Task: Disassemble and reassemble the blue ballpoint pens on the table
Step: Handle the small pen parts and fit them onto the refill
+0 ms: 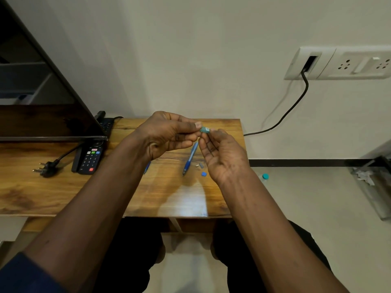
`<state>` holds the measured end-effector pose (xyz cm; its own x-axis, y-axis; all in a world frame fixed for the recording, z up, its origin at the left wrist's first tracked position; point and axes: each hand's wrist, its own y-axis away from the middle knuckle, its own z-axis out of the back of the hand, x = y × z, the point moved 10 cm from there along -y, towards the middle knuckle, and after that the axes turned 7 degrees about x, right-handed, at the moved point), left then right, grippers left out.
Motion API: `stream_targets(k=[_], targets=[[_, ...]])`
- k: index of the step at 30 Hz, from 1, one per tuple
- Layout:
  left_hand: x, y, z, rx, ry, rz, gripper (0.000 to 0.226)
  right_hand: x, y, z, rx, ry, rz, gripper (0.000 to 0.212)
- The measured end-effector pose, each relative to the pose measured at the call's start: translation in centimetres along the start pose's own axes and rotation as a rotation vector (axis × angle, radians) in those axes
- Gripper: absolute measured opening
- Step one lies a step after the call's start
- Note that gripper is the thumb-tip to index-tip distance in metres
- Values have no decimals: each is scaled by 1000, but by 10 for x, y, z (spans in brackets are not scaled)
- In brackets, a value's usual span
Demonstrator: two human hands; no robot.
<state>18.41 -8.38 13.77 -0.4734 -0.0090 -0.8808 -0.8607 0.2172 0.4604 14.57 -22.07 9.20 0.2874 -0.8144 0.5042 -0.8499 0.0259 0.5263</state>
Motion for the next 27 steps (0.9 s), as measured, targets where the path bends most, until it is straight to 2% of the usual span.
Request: stream_targets(k=[4, 7, 14, 18, 21, 27], targets=[[3, -1, 0, 6, 55, -7, 25, -9, 1, -5, 35, -17, -76, 10], [3, 0, 1, 23, 87, -1, 26, -13, 1, -6, 41, -42, -91, 4], [9, 4, 6, 83, 96, -2, 21, -17, 1, -7, 47, -35, -99, 10], [12, 6, 8, 48, 78, -16, 23, -20, 2, -8, 52, -4, -118, 7], [19, 8, 8, 25, 68, -36, 14, -23, 4, -5, 48, 32, -139, 3], [29, 21, 12, 5, 54, -101, 9, -30, 15, 1, 65, 151, -188, 8]])
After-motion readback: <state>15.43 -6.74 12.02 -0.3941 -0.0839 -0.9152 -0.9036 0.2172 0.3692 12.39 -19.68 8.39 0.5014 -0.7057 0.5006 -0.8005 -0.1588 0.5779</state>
